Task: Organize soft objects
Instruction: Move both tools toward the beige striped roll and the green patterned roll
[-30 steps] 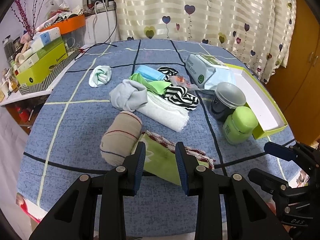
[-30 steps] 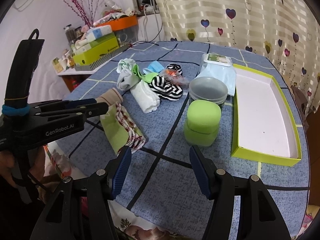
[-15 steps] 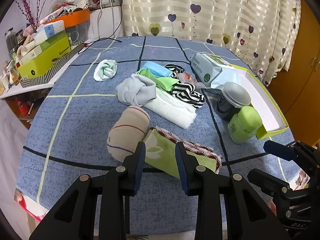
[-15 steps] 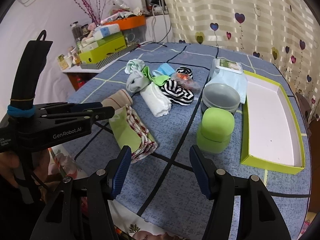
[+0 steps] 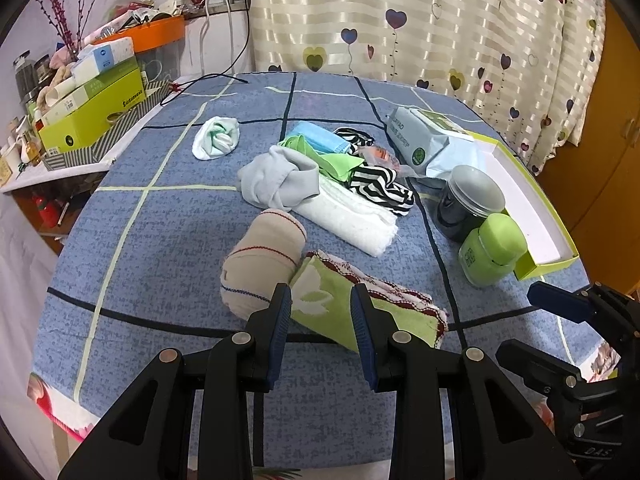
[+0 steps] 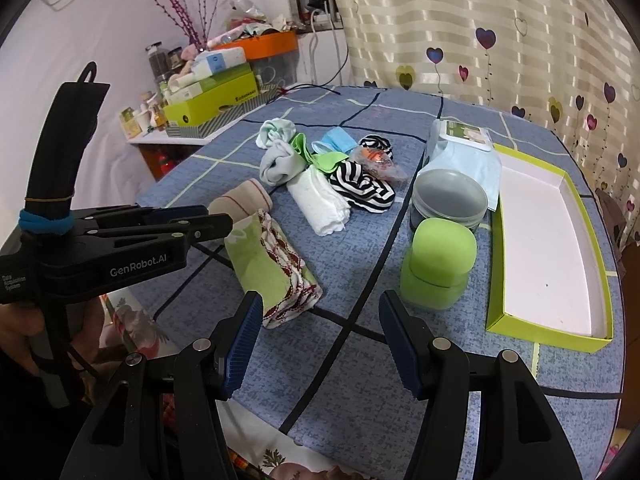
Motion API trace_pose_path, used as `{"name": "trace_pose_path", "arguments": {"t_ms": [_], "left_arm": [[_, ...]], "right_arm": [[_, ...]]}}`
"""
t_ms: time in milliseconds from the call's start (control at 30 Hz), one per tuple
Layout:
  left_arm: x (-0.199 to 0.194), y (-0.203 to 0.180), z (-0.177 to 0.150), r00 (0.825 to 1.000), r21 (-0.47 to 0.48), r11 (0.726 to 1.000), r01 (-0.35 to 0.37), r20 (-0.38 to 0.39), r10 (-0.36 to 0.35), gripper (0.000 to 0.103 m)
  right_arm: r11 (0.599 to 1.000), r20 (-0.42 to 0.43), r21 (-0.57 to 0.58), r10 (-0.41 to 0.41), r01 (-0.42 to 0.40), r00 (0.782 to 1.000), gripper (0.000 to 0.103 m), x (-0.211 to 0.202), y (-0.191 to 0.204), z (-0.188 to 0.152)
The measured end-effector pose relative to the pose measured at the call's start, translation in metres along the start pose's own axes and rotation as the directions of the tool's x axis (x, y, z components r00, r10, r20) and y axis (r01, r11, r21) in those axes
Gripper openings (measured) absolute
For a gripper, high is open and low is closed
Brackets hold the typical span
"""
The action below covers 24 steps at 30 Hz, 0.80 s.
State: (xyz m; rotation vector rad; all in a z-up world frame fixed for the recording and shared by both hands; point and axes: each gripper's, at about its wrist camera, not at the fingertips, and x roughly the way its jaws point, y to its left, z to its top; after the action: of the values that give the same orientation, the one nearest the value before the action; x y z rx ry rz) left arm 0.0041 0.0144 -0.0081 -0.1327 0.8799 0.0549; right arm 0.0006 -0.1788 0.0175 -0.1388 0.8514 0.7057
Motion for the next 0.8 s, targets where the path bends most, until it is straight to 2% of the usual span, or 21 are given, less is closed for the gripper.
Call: {"name": "trace_pose_path", "arguments": {"t_ms": [300, 800], "left_arm": [[-0.003, 0.001, 0.0, 1.0, 0.001, 1.0, -0.008, 0.009, 0.008, 0.032], [-0.006, 0.013, -0.002, 1.0, -0.029, 0.999, 0.022, 0.02, -0.021, 0.032]], "right_arm": [[1.0, 0.0, -0.015, 0.009, -0.009, 1.0, 0.06, 0.003, 0.005, 0.001], [0.998, 0.0, -0.052, 0.032, -0.032, 0.999, 0.061, 0.007, 0.014, 0.007]]}}
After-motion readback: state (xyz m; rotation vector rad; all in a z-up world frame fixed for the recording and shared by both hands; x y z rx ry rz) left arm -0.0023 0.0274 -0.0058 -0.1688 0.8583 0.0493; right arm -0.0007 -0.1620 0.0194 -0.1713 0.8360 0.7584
